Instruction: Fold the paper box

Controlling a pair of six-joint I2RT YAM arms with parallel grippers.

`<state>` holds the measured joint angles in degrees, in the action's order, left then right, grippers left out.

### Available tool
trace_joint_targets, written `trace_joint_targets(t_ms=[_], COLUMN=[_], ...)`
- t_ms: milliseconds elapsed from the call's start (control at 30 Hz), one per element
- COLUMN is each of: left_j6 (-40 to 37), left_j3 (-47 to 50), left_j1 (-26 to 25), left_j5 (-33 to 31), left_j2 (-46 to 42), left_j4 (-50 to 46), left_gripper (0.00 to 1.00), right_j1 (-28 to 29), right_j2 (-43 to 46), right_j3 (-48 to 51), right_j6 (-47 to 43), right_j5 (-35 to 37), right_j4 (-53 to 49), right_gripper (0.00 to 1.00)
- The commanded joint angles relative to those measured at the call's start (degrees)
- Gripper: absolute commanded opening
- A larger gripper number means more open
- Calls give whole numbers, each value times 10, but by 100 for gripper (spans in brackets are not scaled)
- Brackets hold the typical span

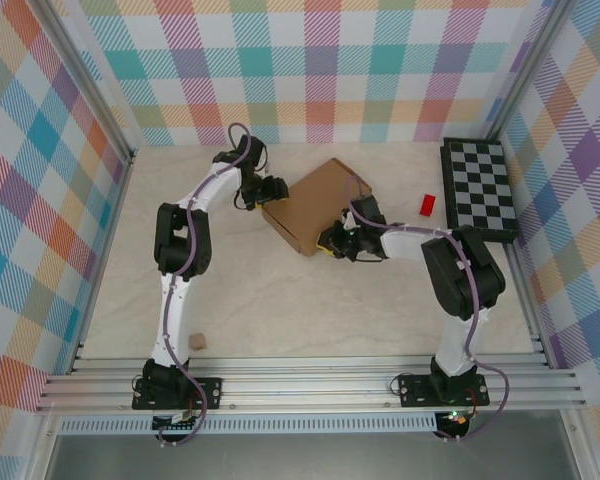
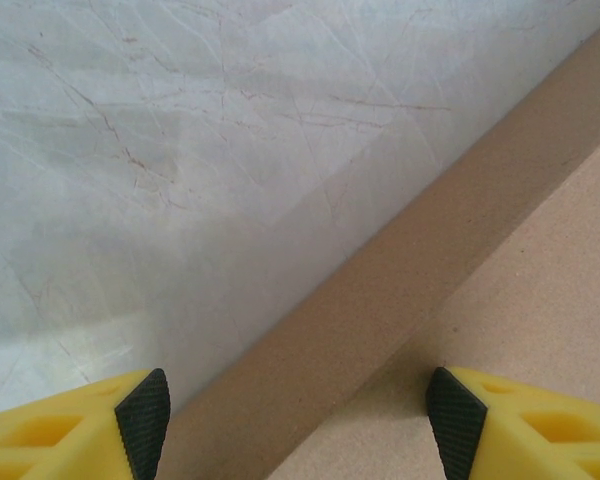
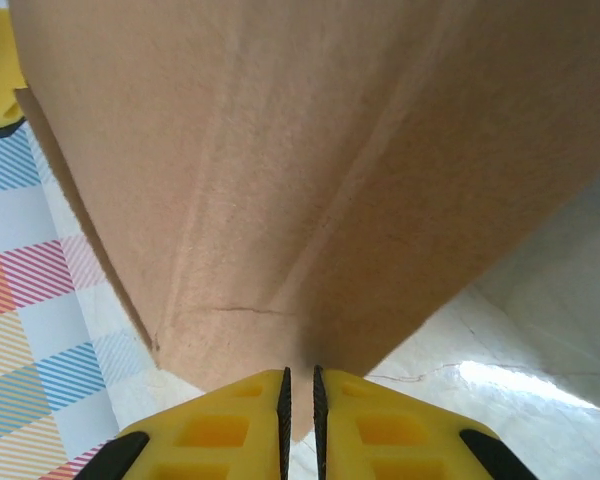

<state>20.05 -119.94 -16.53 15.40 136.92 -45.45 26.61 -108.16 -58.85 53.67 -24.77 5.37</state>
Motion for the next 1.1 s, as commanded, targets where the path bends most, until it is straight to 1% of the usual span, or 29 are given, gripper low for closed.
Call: trace_joint_targets(t_ms=[0, 233, 533, 633, 700, 867, 1067], left_j6=[3, 27, 84, 81, 81, 81, 80], left_j3=[43, 106, 219, 214, 207, 197, 184], left_j1=[-17, -24, -32, -30, -25, -14, -13], left_j5=[-25, -18, -1, -32, -38, -51, -52], left_j2=[14, -13, -64, -68, -65, -61, -54], left_j4=[-73, -37, 46, 35, 29, 25, 16], left_gripper=[71, 71, 71, 71, 71, 71, 71], right_j1=[11, 25, 42, 42, 42, 43, 60], right_j2=[-20, -33, -55, -40, -23, 3, 10], right_j3=[-14, -5, 7, 13, 17, 53, 58], right_j6=[30, 53, 91, 83, 67, 70, 75], right_j5=[-13, -17, -8, -2, 1, -2, 6], right_j4=[35, 94, 169, 150, 112, 113, 109], right_gripper=[16, 16, 16, 16, 16, 16, 16])
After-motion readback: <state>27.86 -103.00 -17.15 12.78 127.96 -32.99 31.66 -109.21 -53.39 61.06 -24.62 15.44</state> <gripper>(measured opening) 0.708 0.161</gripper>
